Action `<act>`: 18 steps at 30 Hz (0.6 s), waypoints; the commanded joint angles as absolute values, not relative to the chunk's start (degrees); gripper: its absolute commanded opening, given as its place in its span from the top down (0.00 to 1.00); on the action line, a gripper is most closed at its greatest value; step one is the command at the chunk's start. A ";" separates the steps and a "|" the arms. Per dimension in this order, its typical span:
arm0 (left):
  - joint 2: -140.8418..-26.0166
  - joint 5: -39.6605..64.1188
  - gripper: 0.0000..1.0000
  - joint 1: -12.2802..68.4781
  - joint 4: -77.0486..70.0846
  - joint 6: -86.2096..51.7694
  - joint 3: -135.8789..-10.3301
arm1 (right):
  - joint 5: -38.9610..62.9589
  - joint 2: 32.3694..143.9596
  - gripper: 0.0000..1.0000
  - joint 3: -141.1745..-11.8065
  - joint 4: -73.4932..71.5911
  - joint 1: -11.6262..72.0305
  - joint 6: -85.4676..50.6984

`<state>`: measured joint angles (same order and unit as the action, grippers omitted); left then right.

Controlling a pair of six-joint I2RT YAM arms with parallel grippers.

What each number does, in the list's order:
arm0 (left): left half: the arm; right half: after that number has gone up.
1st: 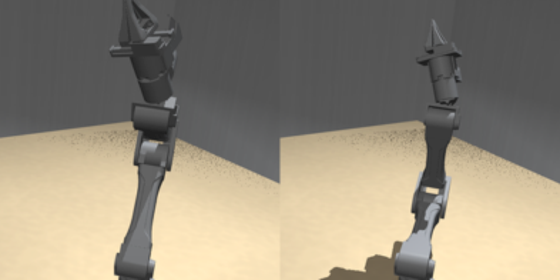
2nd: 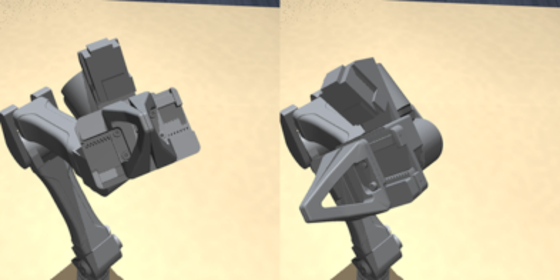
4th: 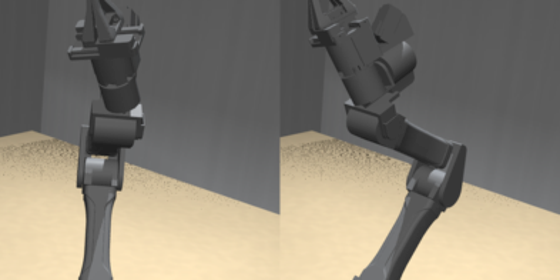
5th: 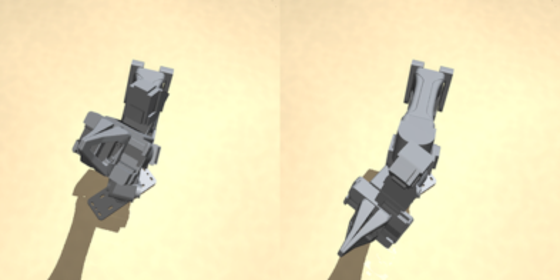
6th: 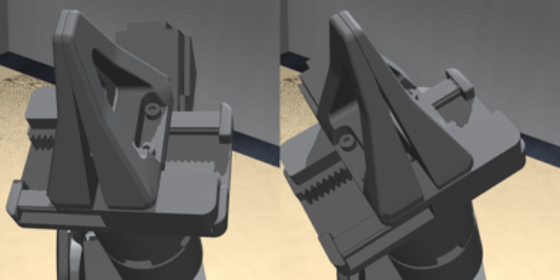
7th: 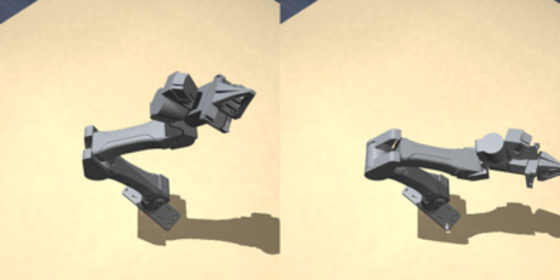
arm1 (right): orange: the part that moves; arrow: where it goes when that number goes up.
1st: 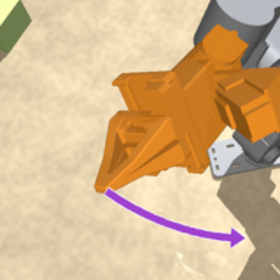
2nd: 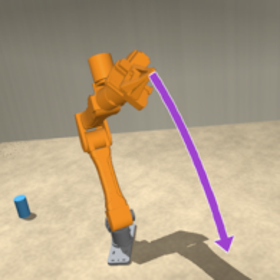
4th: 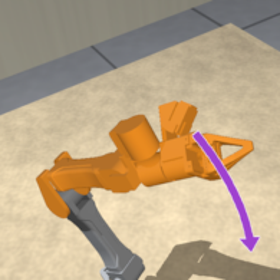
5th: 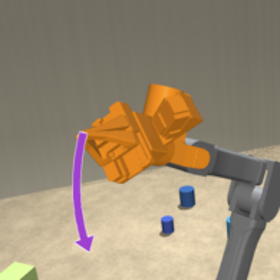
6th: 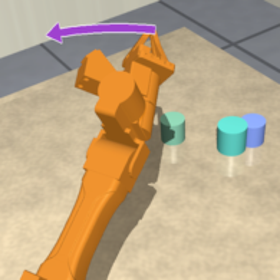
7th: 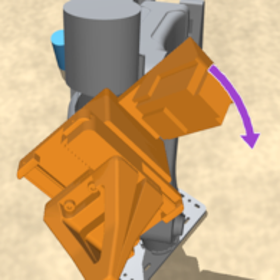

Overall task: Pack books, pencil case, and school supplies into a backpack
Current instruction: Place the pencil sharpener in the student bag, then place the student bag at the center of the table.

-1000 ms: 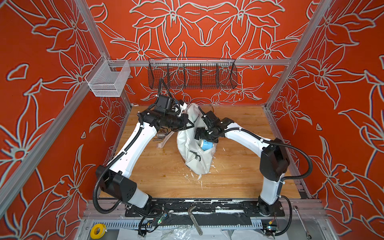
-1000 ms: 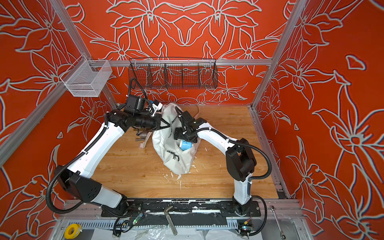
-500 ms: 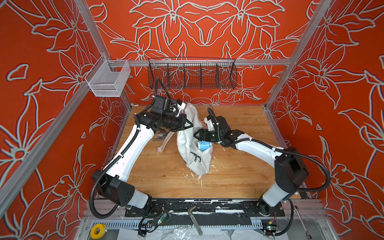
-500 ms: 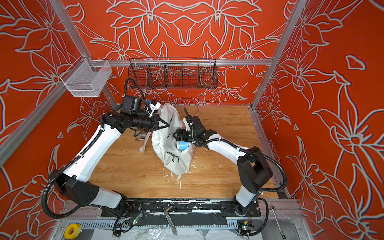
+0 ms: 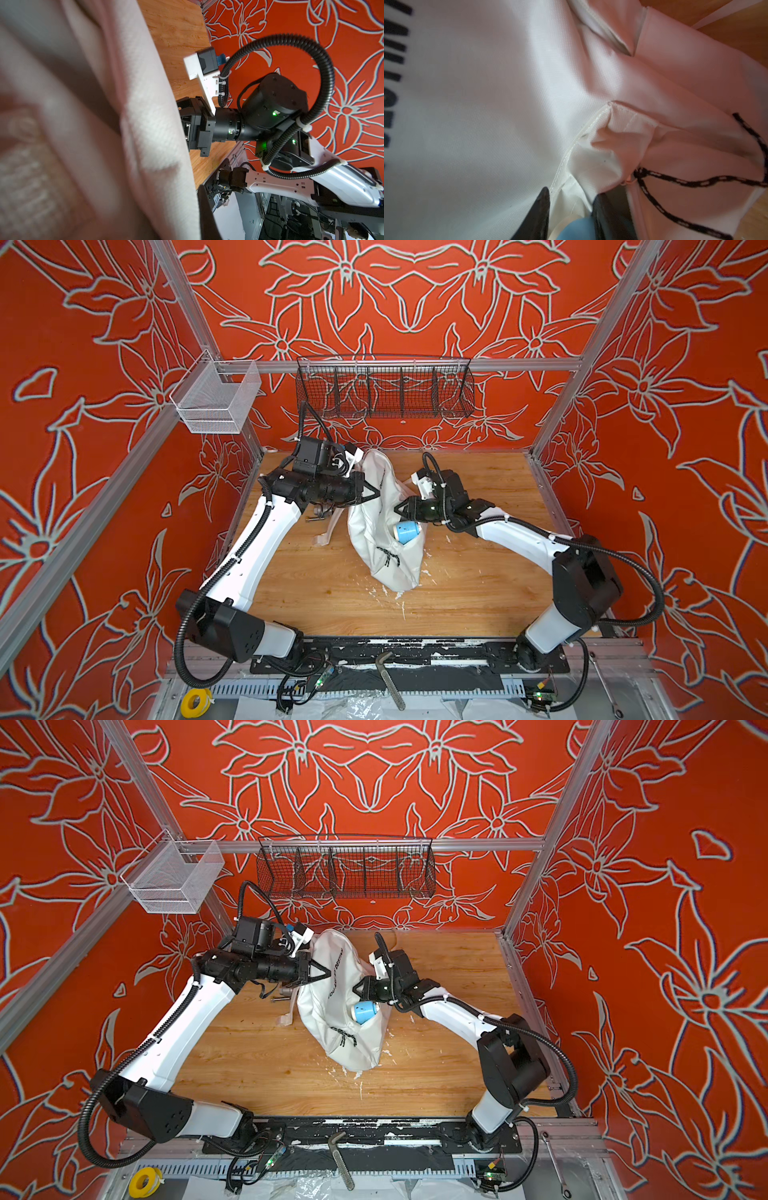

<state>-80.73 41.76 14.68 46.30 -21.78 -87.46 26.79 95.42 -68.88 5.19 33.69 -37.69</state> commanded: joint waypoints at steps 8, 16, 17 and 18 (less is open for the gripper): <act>-78.08 45.97 1.00 12.56 44.22 -16.54 -83.44 | 34.80 98.28 1.00 -73.79 -2.55 33.79 -43.68; -75.11 40.15 0.68 9.25 41.01 -15.94 -73.00 | 40.65 99.01 1.00 -78.39 2.35 33.52 -52.37; -74.94 38.06 0.56 8.98 41.42 -15.54 -72.25 | 41.50 99.18 1.00 -78.35 2.29 33.35 -53.59; -74.53 35.53 0.52 8.82 41.96 -15.27 -71.80 | 42.29 99.21 1.00 -78.20 1.75 33.08 -54.62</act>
<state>-74.76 40.49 9.08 41.52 -16.82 -73.76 34.59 100.09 -74.63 7.60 33.21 -48.60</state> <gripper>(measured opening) 0.448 0.040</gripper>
